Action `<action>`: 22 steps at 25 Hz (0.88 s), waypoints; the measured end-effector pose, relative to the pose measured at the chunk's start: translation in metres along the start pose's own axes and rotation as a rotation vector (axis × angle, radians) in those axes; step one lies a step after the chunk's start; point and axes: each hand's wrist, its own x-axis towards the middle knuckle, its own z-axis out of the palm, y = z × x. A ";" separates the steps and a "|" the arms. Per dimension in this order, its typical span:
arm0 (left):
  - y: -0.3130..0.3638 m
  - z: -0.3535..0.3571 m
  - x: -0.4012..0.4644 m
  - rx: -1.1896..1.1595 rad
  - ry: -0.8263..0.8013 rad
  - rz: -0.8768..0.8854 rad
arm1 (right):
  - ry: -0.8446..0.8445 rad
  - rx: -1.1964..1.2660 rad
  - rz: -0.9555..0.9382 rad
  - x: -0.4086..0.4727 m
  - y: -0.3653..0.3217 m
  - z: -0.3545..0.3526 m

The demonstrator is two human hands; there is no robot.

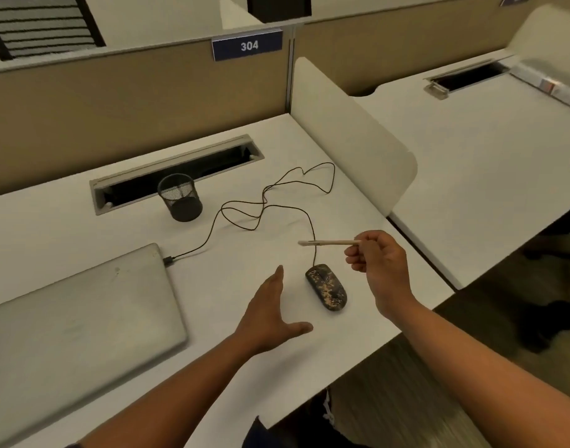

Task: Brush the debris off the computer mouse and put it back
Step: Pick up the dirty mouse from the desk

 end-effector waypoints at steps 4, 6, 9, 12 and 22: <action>0.022 0.027 0.025 0.003 0.001 0.040 | 0.048 0.078 0.125 0.004 0.017 -0.044; 0.029 0.036 0.035 0.020 0.022 0.050 | 0.074 0.094 0.178 0.007 0.027 -0.060; 0.034 0.048 0.049 0.019 0.072 0.039 | 0.093 0.112 0.219 0.015 0.041 -0.077; 0.033 0.058 0.056 0.018 0.114 0.011 | 0.091 0.137 0.268 0.022 0.054 -0.086; 0.037 0.066 0.056 0.036 0.162 0.020 | 0.028 0.321 0.406 0.020 0.062 -0.091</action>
